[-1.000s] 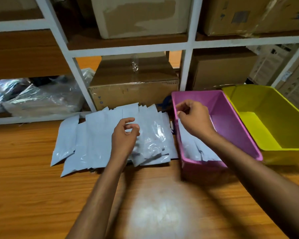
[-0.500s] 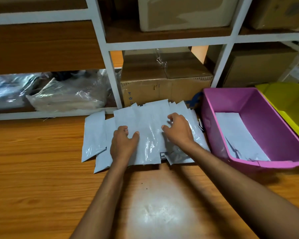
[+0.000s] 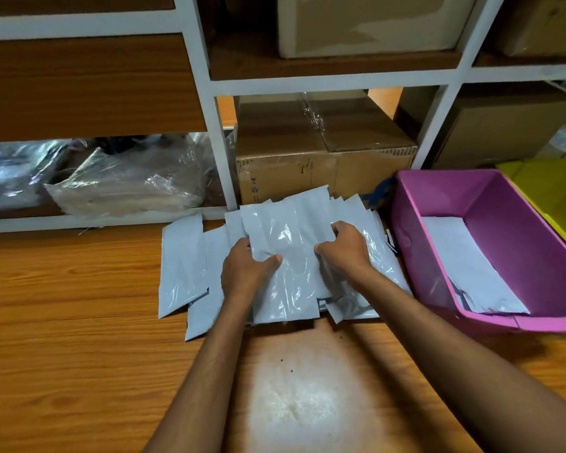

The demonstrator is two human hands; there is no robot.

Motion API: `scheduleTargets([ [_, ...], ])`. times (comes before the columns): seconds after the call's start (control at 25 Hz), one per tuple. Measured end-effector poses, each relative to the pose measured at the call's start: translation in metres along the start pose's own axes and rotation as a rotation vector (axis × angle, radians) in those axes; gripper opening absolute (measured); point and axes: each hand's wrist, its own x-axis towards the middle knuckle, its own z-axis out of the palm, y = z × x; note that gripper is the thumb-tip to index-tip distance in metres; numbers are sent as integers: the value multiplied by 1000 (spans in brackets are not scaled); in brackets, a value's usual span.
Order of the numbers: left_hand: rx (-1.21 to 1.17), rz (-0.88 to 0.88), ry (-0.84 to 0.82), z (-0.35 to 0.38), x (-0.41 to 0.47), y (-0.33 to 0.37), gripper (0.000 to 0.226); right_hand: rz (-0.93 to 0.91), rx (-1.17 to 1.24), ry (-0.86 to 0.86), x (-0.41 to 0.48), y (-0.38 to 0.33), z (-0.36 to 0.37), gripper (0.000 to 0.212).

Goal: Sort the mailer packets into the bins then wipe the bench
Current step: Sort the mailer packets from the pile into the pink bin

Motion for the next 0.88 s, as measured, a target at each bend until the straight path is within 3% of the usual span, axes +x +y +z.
scheduleTargets([
  [0.12,-209,61,7,-14,-6,13,27,-23,138,8,-9,-7,-20,22],
  [0.44,-504,181,0,-27,-44,84,31,-223,277,243,-36,-10,-135,39],
  [0.6,-415,226,-66,20,-63,139,43,-172,181,303,-26,26,-200,48],
  [0.88,-111,328,-147,148,-91,206,57,-17,-211,273,12,110,-267,63],
])
